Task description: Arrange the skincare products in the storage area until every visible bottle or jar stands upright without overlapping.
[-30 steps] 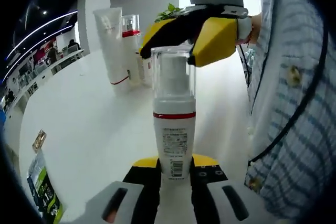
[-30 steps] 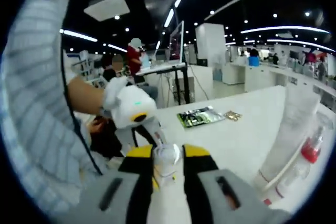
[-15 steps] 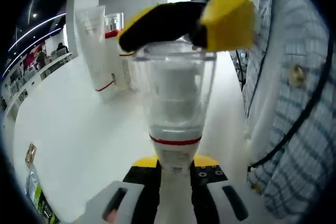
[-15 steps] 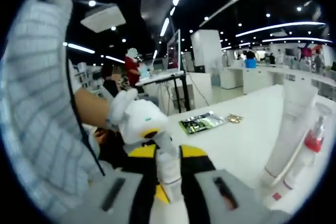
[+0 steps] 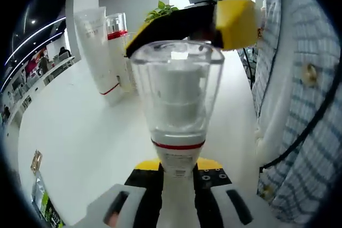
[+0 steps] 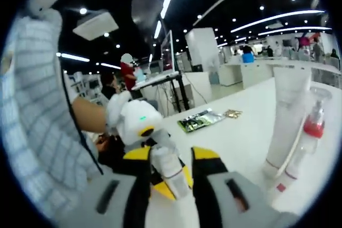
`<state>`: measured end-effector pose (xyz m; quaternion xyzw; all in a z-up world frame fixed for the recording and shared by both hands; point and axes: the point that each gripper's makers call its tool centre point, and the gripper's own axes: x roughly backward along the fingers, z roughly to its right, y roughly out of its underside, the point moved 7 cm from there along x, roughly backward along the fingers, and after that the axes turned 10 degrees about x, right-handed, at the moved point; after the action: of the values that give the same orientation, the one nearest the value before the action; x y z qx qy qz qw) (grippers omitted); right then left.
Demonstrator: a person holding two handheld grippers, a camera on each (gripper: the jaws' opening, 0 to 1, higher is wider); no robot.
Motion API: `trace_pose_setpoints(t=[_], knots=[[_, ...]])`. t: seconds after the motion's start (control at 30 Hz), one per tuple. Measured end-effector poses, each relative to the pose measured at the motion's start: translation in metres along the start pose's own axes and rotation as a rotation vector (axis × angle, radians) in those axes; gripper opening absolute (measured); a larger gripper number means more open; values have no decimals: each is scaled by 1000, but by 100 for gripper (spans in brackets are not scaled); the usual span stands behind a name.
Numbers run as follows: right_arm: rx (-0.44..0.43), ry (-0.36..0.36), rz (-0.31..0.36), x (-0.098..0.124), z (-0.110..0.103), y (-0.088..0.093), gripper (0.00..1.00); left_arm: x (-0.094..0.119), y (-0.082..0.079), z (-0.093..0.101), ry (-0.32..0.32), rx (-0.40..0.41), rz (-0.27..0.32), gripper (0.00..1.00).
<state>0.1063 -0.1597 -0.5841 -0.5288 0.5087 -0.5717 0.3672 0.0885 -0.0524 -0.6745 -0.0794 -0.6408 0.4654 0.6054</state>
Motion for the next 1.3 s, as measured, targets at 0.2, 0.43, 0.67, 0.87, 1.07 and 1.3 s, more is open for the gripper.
trace_pose_setpoints(t=[0.2, 0.43, 0.67, 0.87, 1.07, 1.3], knots=[[34, -23, -62, -7, -7, 11, 29, -3, -3, 0, 15, 0, 9, 21], [114, 15, -90, -14, -4, 16, 21, -5, -5, 1, 23, -1, 12, 21], [129, 43, -97, -10, -3, 21, 18, 1, -4, 1, -10, 56, 35, 24], [149, 51, -110, -8, -2, 22, 17, 10, -6, 3, -48, 102, 94, 24], [194, 59, -138, -9, -2, 20, 17, 13, -6, 2, -106, 155, 142, 24], [193, 53, -138, -9, 2, 20, 17, 12, -9, 7, -178, 184, 176, 23]])
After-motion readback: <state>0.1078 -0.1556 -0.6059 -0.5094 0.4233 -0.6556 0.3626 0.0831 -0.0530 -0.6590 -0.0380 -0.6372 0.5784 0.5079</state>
